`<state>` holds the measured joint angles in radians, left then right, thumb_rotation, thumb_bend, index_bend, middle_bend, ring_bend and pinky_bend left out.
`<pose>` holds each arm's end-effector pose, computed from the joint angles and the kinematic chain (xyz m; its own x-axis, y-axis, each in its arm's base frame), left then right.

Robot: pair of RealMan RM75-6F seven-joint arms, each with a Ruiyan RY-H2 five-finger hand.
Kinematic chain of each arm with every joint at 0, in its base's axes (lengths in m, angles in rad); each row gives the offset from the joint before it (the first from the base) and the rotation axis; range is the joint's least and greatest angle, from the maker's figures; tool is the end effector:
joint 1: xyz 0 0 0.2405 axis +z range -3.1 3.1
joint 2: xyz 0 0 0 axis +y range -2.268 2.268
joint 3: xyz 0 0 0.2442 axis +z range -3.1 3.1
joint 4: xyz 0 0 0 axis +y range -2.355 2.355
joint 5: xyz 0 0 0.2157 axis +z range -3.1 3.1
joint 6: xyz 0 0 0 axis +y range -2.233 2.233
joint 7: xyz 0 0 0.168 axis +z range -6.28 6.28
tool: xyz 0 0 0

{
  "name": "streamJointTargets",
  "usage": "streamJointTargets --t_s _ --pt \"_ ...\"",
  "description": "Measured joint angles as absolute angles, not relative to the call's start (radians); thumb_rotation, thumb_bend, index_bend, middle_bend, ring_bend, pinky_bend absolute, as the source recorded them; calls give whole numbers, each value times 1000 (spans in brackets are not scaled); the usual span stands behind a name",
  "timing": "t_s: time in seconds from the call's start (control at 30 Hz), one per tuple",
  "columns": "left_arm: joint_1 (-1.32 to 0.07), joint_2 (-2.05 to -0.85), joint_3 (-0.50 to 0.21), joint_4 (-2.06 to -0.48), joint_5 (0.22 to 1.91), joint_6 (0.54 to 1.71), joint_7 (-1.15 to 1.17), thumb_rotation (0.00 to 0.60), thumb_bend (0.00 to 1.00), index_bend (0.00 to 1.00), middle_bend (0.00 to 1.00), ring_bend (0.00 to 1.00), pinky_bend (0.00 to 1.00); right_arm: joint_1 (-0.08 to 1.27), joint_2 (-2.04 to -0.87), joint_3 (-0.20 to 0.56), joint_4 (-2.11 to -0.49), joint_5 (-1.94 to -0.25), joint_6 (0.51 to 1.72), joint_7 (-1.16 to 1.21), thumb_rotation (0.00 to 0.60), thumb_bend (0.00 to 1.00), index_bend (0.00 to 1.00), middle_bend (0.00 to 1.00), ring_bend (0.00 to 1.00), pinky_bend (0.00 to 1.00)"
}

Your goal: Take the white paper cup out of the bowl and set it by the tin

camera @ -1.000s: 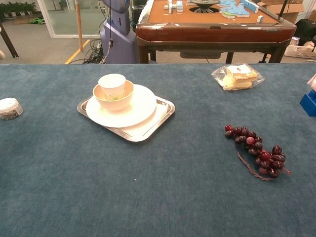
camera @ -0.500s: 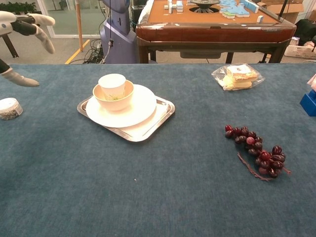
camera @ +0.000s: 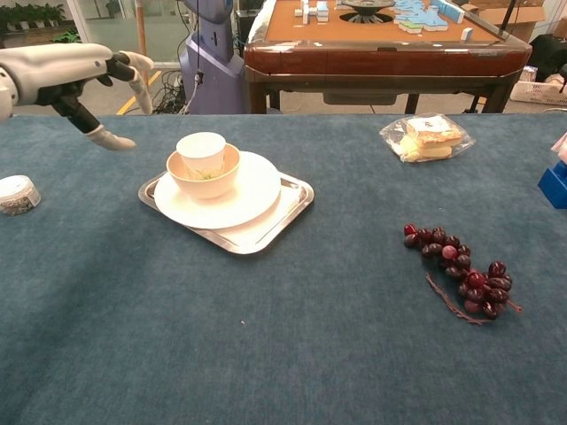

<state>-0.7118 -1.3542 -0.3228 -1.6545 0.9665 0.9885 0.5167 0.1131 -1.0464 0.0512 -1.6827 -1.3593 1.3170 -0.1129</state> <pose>-0.1262 0.3849 0.0498 0.4680 0.1327 0.8737 0.8659 -0.2665 -0.4234 -0.3202 -0.2096 0.1475 0.4665 -0.1664 0.8687 -0.8713 0.0829 0.4837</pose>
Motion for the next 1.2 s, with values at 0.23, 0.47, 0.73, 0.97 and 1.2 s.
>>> streamJointTargets --t_s 0.23,0.47,0.73,0.97,1.2 --pt "-789 -1444 -325 -1539 908 976 548 600 203 394 0 0 104 111 -1033 53 -1683 -1361 1318 -78 600 45 291 283 189 310" --pt "-843 -1526 -311 -1432 899 983 552 600 211 407 0 0 103 111 -1024 55 -1679 -1357 1314 -60 600 45 291 283 190 310" --pt "-867 -1557 -295 -1388 884 995 563 600 217 419 0 0 104 114 -1025 52 -1679 -1355 1305 -66 600 45 291 283 189 310" --pt "-879 -1569 -295 -1381 854 980 553 600 217 421 0 0 103 118 -1025 51 -1679 -1351 1297 -69 600 45 291 283 189 310" --pt "-899 -1595 -291 -1355 839 958 537 600 216 421 0 0 104 118 -1021 51 -1680 -1351 1296 -61 600 46 291 283 190 310"
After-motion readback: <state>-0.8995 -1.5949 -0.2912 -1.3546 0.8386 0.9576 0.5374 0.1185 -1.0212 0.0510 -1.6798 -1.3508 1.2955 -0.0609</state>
